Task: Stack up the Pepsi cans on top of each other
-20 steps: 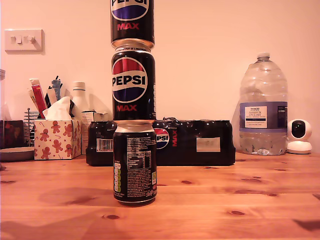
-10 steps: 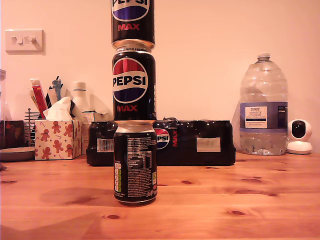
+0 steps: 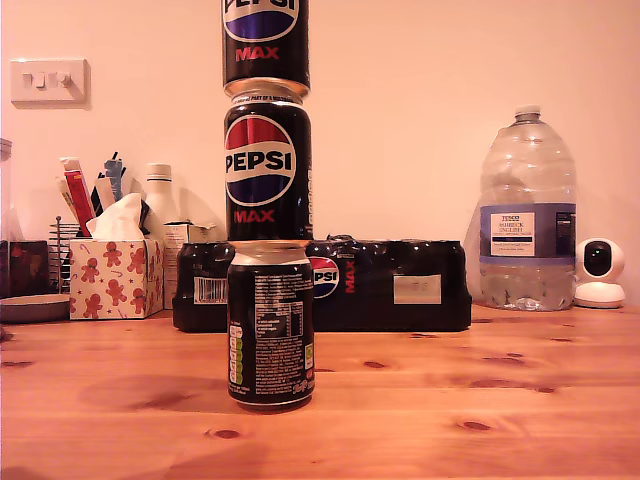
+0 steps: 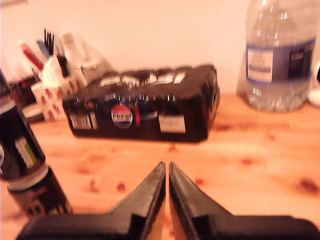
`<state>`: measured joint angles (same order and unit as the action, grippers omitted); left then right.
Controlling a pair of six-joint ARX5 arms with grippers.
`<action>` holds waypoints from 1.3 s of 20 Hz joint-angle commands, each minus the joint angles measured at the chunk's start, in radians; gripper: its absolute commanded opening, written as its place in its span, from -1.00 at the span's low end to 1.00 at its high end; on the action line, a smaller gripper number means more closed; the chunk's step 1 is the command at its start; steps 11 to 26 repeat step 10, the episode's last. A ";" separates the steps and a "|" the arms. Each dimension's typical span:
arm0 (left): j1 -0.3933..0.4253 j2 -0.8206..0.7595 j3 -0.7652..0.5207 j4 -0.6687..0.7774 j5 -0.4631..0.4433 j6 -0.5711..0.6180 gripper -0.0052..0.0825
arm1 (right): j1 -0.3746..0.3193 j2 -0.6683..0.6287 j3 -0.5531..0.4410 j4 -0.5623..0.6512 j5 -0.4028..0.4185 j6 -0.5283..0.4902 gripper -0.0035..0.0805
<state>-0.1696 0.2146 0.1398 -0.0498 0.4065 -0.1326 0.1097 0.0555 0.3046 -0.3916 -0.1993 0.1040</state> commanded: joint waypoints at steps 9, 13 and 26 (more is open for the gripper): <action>-0.002 -0.007 -0.014 -0.234 0.000 -0.010 -0.93 | 0.003 0.003 0.000 -0.263 0.003 0.000 -0.95; -0.002 -0.007 -0.014 -0.258 0.001 -0.010 -0.93 | 0.003 0.003 0.000 -0.263 0.003 0.000 -0.95; -0.002 -0.007 -0.014 -0.258 0.001 -0.010 -0.93 | 0.003 0.003 0.000 -0.263 0.003 0.000 -0.95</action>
